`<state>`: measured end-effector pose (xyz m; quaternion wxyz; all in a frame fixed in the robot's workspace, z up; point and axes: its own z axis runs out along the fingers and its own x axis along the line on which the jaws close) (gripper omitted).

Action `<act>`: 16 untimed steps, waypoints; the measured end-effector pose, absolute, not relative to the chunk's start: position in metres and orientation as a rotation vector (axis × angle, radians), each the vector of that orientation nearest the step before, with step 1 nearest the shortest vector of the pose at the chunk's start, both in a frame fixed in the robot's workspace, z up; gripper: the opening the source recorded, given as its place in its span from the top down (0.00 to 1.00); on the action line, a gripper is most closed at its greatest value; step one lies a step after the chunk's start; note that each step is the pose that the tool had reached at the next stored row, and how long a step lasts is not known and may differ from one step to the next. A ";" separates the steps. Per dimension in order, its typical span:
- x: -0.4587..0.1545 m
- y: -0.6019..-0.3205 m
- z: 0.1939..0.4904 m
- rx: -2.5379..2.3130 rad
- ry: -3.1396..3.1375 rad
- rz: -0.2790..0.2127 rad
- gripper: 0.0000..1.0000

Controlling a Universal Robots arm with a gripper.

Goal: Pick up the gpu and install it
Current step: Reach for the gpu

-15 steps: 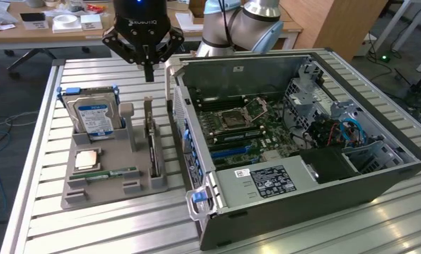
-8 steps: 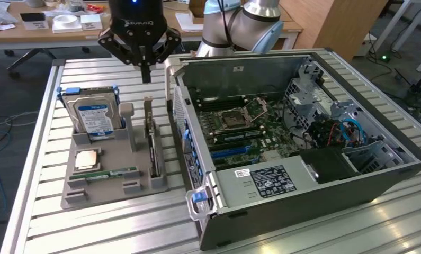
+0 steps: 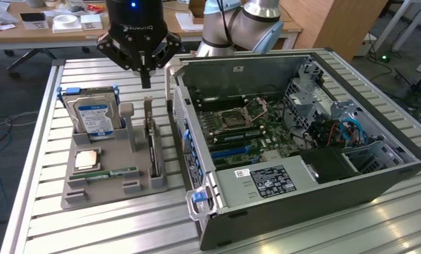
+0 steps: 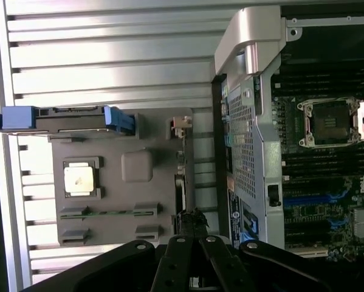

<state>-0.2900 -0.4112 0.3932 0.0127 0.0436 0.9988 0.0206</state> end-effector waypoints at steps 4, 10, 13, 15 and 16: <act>-0.291 -0.418 0.393 0.136 3.113 0.063 0.89; -0.293 -0.428 0.393 0.136 3.113 0.063 0.89; -0.294 -0.432 0.393 0.136 3.113 0.063 0.89; -0.295 -0.434 0.393 0.136 3.112 0.063 0.89; -0.296 -0.436 0.393 0.136 3.113 0.063 0.89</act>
